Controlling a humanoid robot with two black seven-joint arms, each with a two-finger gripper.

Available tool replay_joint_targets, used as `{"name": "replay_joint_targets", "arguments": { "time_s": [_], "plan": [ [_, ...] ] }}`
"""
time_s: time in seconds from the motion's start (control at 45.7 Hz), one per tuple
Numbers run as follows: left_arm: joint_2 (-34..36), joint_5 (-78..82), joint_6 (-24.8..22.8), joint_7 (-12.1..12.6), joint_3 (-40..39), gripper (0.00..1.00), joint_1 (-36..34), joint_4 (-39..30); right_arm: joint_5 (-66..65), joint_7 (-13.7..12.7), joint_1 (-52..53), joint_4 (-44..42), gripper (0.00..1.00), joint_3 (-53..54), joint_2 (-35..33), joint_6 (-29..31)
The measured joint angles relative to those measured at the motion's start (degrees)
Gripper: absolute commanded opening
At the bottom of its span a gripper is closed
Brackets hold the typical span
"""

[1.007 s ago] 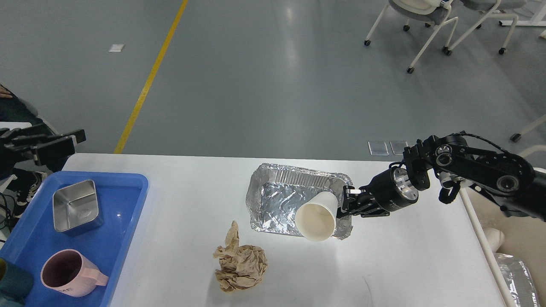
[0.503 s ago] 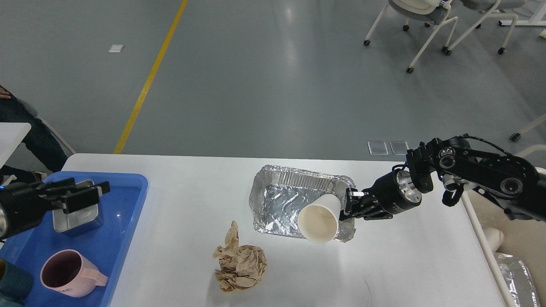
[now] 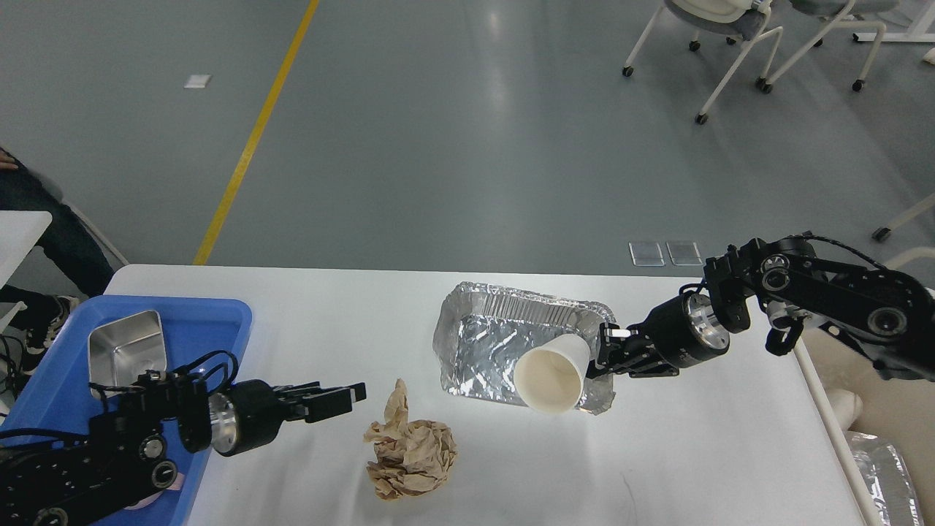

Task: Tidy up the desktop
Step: 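Lower the left gripper to the crumpled brown paper and grasp it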

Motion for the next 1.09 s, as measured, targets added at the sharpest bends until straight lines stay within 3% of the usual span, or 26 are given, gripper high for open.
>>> {"name": "replay_joint_targets", "arguments": {
  "time_s": [0.175,0.372,0.656,0.7,0.722,0.766,0.941,1.094],
  "plan": [
    [-4.7,0.0,0.0,0.0,0.0,0.97,2.5,0.3,0.0,0.0,0.0,0.0,0.00,0.0,-0.1,0.0],
    [-5.3,0.0,-0.2,0.0,3.4,0.96,3.1,0.9,0.0,0.0,0.0,-0.1,0.00,0.1,-0.1,0.0],
    [-5.5,4.3,0.1,-0.7,5.4,0.61,2.8,1.1,0.0,0.0,0.0,-0.2,0.00,0.1,-0.1,-0.3],
    [-5.6,6.7,0.1,-0.8,5.4,0.51,2.9,1.1,0.0,0.0,0.0,-0.1,0.00,0.2,-0.1,-0.4],
    [-5.6,8.9,0.1,-0.8,5.4,0.38,3.0,1.2,0.0,0.0,0.0,-0.1,0.00,0.2,-0.1,-0.4],
    [-5.6,11.0,0.1,-0.8,5.4,0.27,3.1,1.2,0.0,0.0,0.0,-0.1,0.00,0.3,-0.1,-0.4],
    [-5.7,14.0,-0.2,-0.8,5.4,0.01,3.2,2.3,0.0,0.0,0.0,-0.1,0.00,0.4,0.2,-0.4],
    [-5.0,13.6,-0.6,-1.1,5.1,0.00,3.1,4.2,0.0,0.0,-0.1,-0.2,0.00,0.4,0.3,-0.4]
  ]
}}
